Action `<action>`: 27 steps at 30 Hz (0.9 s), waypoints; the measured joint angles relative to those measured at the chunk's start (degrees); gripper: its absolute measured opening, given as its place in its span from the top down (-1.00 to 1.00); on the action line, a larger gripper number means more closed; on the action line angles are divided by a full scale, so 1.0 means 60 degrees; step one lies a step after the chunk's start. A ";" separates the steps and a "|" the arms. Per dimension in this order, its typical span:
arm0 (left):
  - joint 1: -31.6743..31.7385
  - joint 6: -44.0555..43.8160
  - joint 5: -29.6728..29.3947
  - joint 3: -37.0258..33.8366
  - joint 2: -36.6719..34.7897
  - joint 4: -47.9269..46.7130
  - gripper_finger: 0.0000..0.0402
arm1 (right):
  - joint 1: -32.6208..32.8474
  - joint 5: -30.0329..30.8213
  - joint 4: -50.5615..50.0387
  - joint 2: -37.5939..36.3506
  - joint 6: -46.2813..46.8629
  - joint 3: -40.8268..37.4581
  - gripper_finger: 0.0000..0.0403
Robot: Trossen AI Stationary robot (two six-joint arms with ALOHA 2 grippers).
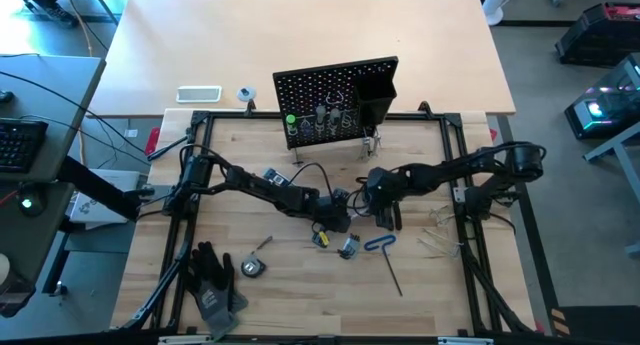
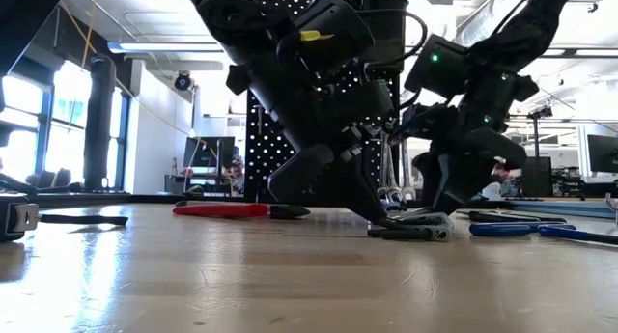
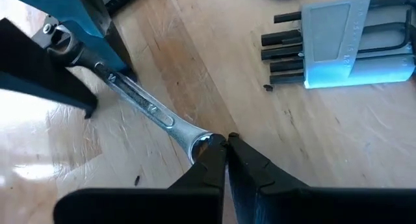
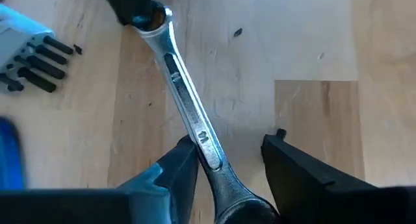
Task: Hang tools onto peg board
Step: Hang the wrench onto the pegboard
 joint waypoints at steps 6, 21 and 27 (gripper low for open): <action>0.0000 -0.0040 -0.0420 -0.0007 -0.0004 -0.0109 1.00 | 0.0164 -0.0540 -0.0113 0.0176 -0.0109 0.0011 0.50; -0.0101 -0.0142 -0.1542 -0.0045 -0.0047 0.0100 1.00 | 0.0346 -0.0978 -0.0646 0.0208 0.0418 0.0416 0.85; -0.0146 -0.0207 -0.2063 -0.0068 -0.0302 0.0015 1.00 | 0.0354 -0.0924 -0.1499 0.0221 0.0492 0.0994 0.85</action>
